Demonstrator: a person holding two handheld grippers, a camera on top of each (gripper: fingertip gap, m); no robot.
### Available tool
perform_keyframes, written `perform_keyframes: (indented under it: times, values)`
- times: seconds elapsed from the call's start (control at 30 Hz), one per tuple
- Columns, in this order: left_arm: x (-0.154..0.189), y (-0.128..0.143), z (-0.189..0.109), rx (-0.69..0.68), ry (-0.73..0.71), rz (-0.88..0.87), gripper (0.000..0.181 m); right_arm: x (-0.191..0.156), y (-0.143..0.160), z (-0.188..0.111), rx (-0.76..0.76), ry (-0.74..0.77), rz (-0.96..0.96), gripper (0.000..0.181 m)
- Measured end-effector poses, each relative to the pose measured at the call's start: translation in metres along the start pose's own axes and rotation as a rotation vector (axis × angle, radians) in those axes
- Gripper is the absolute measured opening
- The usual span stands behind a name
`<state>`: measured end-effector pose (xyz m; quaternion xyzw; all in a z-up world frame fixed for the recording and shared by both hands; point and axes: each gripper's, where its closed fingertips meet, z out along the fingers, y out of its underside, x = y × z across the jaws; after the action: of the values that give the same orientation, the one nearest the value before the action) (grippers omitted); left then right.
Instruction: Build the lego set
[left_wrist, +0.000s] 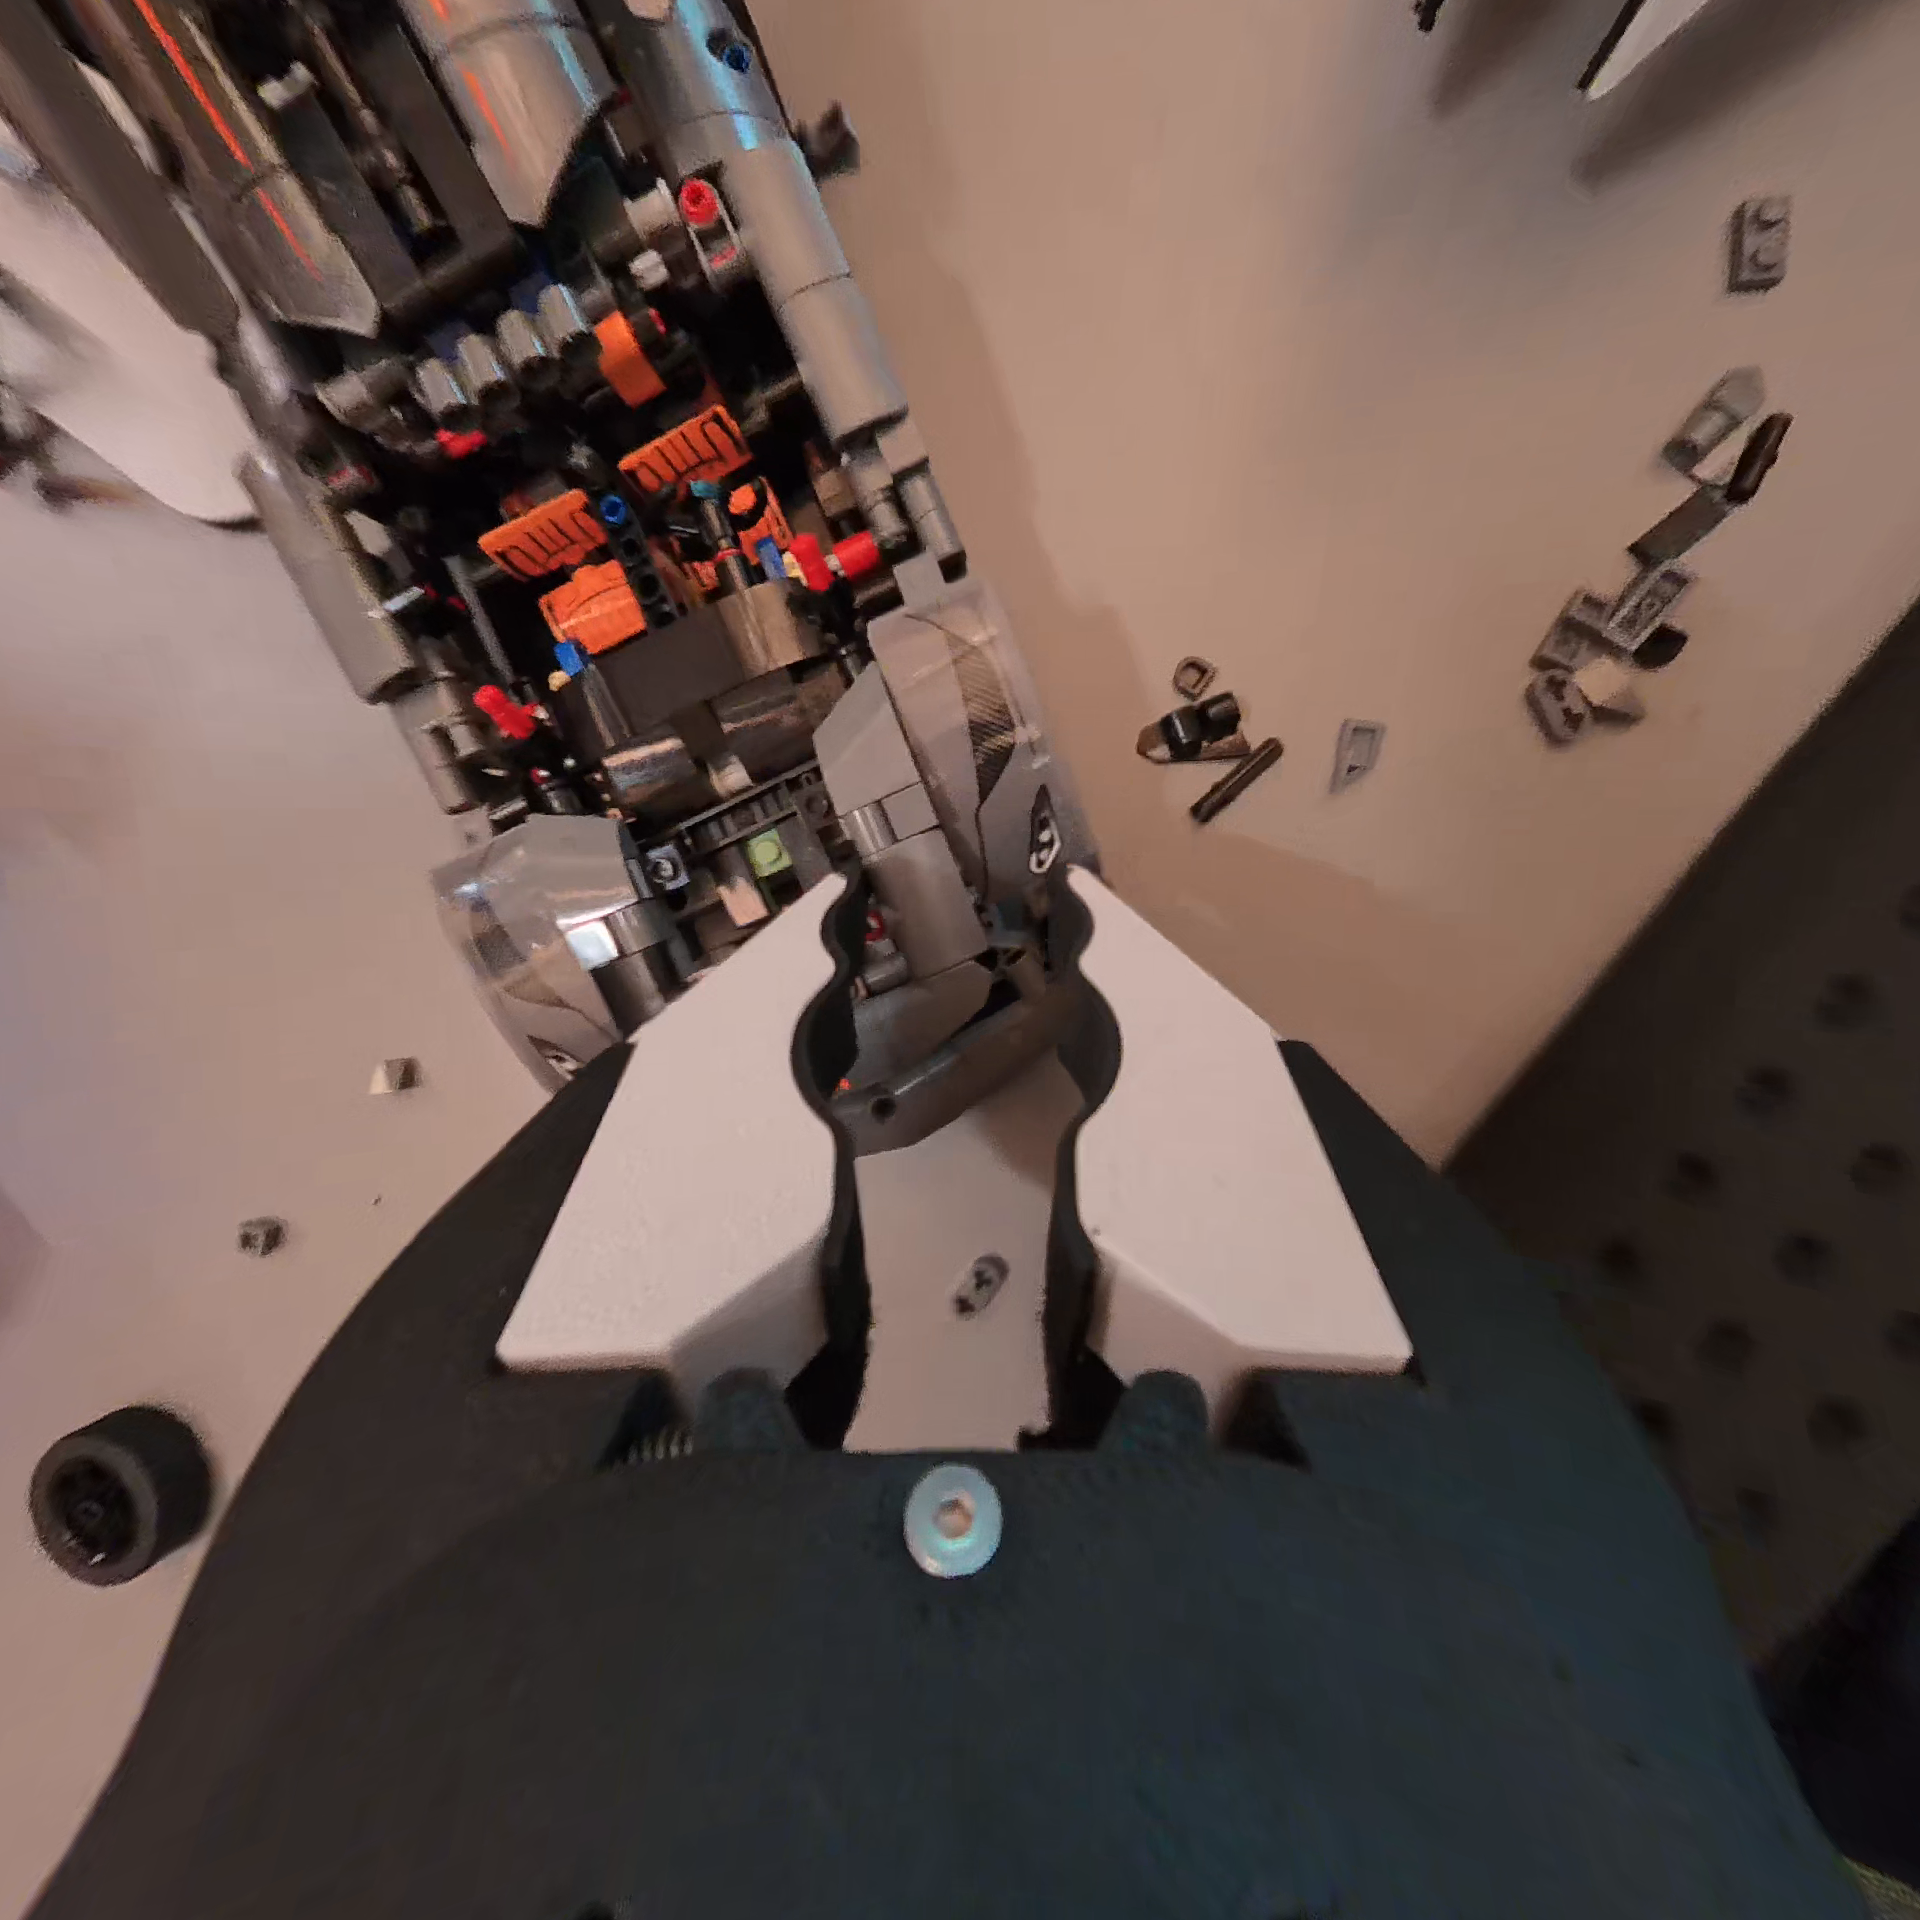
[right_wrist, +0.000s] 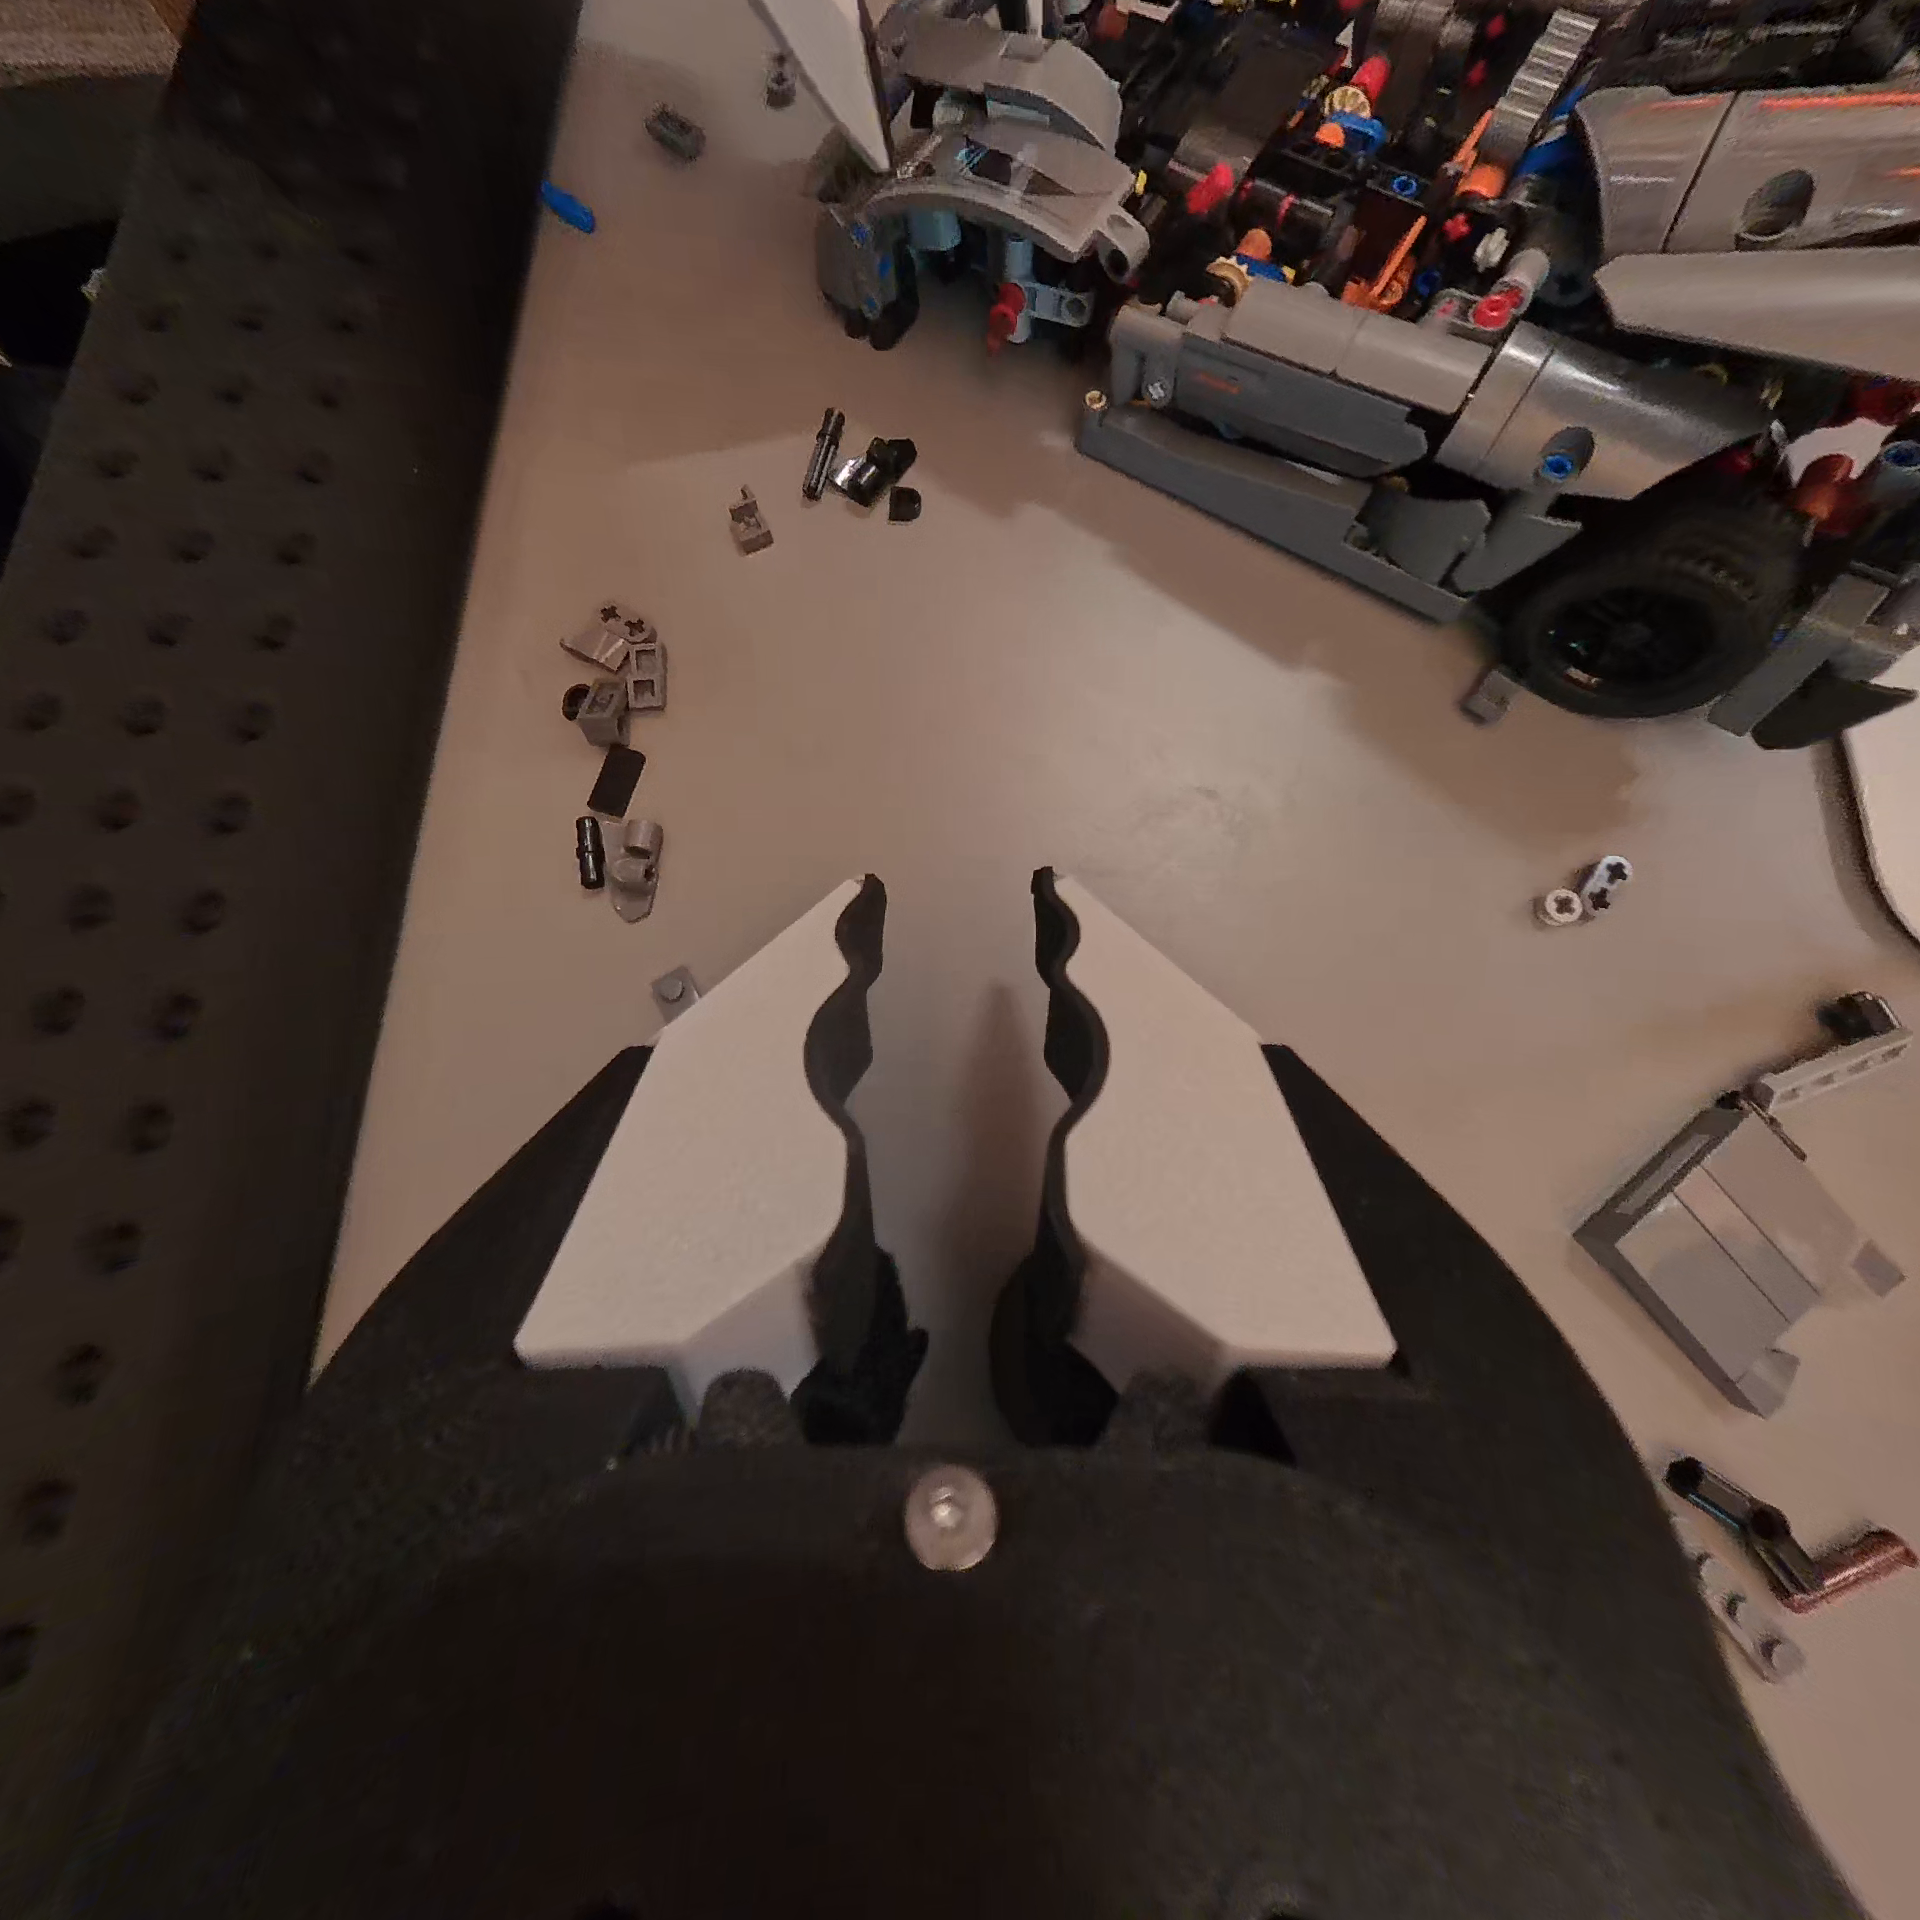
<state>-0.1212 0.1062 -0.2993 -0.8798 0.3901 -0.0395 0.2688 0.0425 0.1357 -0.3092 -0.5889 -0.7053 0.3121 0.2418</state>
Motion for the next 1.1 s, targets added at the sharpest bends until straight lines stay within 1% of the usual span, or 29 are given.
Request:
perform_keyframes:
  times: [0.03, 0.1, 0.2, 0.27, 0.43, 0.57, 0.63, 0.77, 0.87, 0.9, 0.97, 1.0, 1.07, 1.1]
  values:
    - [0.000, 0.000, -0.003, 0.017, -0.010, 0.015, 0.035, 0.000, 0.000, 0.000, -0.001, 0.000, -0.001, 0.027]
    - [-0.001, 0.001, -0.012, 0.024, -0.017, 0.004, 0.046, 0.000, 0.000, 0.000, -0.001, 0.003, 0.000, 0.027]
    - [-0.013, 0.006, -0.029, 0.061, -0.070, -0.002, 0.045, 0.001, 0.001, 0.000, 0.002, 0.005, 0.004, 0.027]
    - [-0.025, 0.017, -0.038, 0.054, -0.108, -0.025, 0.047, 0.002, 0.001, 0.001, 0.004, 0.005, 0.008, 0.027]
    - [-0.067, 0.050, -0.056, 0.045, -0.228, -0.073, 0.045, 0.005, 0.003, 0.002, 0.002, 0.011, 0.017, 0.027]
    - [-0.113, 0.088, -0.061, -0.062, -0.356, -0.086, 0.045, 0.009, 0.004, 0.003, 0.013, 0.022, 0.029, 0.026]
    - [-0.129, 0.100, -0.067, -0.061, -0.363, -0.120, 0.045, 0.011, 0.001, 0.000, 0.035, 0.031, 0.033, 0.026]
    - [-0.167, 0.124, -0.086, -0.069, -0.432, -0.160, 0.042, 0.016, -0.003, -0.007, 0.071, 0.055, 0.038, 0.025]
    - [-0.194, 0.147, -0.079, -0.112, -0.419, -0.222, 0.047, 0.019, -0.004, -0.009, 0.083, 0.063, 0.049, 0.024]
    - [-0.201, 0.154, -0.072, -0.120, -0.399, -0.245, 0.048, 0.020, -0.004, -0.009, 0.082, 0.065, 0.052, 0.024]
    - [-0.209, 0.167, -0.053, -0.157, -0.342, -0.313, 0.057, 0.021, -0.002, -0.007, 0.074, 0.067, 0.058, 0.024]
    - [-0.213, 0.172, -0.045, -0.179, -0.332, -0.313, 0.060, 0.021, -0.001, -0.007, 0.072, 0.069, 0.057, 0.024]
    - [-0.224, 0.177, -0.037, -0.194, -0.363, -0.309, 0.057, 0.022, -0.002, -0.006, 0.071, 0.074, 0.057, 0.024]
    - [-0.225, 0.174, -0.035, -0.166, -0.351, -0.332, 0.053, 0.022, -0.002, -0.006, 0.070, 0.076, 0.057, 0.024]
